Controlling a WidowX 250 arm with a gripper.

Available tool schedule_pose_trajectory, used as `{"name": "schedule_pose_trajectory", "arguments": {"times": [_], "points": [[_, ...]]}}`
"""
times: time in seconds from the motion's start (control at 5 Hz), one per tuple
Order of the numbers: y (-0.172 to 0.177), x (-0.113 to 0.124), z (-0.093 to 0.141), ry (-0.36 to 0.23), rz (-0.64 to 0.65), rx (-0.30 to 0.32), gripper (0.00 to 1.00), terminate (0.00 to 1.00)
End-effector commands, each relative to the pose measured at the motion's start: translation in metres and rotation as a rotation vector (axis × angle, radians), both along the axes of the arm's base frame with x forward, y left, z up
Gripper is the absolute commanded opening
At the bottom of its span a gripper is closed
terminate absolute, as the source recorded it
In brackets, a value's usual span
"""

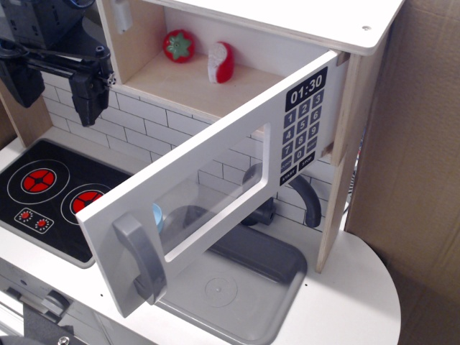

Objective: Close microwave

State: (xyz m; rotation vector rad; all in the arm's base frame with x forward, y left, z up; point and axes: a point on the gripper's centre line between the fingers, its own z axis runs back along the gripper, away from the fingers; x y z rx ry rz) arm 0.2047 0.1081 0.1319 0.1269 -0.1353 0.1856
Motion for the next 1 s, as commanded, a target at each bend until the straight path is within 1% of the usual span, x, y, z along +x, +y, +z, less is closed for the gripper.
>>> {"name": "schedule_pose_trajectory", "arguments": {"times": [0.0,0.2,0.4,0.6,0.8], "points": [[0.000,0.000,0.000,0.000,0.000,0.000,1.00,0.00],[-0.017,-0.007,0.022,-0.005,0.013,-0.001,1.00,0.00],[-0.034,-0.014,0.037,-0.015,0.008,-0.054,1.00,0.00],[-0.055,-0.017,0.045,0.003,-0.011,-0.109,1.00,0.00],[-0.073,-0.014,0.041,0.017,-0.053,-0.127,1.00,0.00]]}}
